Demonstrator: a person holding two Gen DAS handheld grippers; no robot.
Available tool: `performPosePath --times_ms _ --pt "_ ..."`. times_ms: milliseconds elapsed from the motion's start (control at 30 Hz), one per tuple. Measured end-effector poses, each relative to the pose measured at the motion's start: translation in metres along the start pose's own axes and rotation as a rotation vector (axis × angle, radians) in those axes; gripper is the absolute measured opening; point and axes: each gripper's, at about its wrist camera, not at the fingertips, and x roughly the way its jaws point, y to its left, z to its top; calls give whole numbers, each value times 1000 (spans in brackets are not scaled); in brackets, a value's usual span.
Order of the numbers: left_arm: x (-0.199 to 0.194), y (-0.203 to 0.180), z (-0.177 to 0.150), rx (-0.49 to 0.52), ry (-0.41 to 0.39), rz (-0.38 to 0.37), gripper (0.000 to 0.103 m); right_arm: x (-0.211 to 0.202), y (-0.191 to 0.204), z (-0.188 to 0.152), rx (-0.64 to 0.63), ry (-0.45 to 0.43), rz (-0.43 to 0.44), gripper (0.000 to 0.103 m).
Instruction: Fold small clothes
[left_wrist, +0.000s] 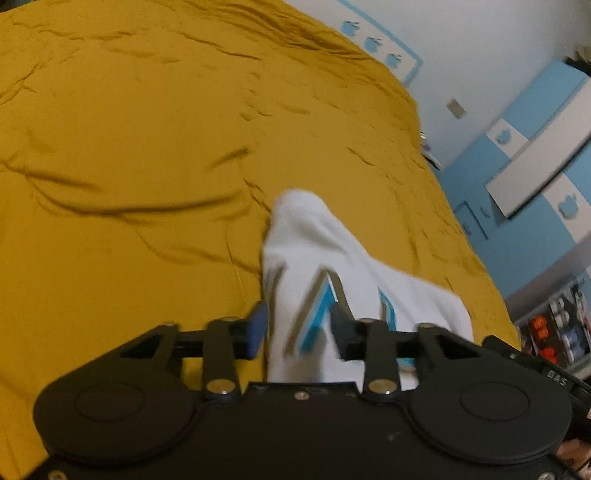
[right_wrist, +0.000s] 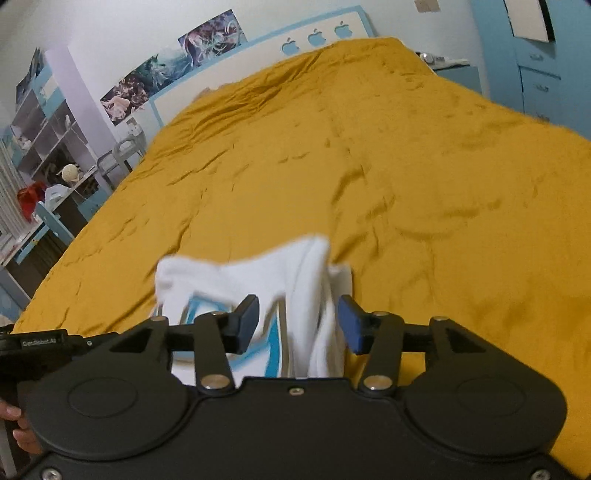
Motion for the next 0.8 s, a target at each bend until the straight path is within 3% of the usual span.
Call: performPosePath --times_ms 167,300,367,400,433,500,567,700,800 --pt "34 9 28 -63 37 -17 40 38 -2 23 6 38 -8 49" --pt "62 14 37 -139 71 -67 51 59 -5 27 5 73 -21 49" --pt "76 18 42 -177 87 -83 49 65 -6 27 12 83 -25 48" --pt "81 19 42 -188 80 -93 31 67 -6 26 16 92 -21 43" --pt "84 21 45 -186 78 -105 4 69 -7 26 17 97 -18 17" --pt "84 21 51 -182 62 -128 4 67 -5 28 -3 74 -36 9" --pt "81 19 54 -133 19 -132 4 62 -7 29 3 31 -44 8" --pt "101 23 50 -105 91 -67 10 83 -20 19 47 103 -81 10" --pt "87 18 51 -74 99 -69 22 72 -26 18 106 92 -60 28"
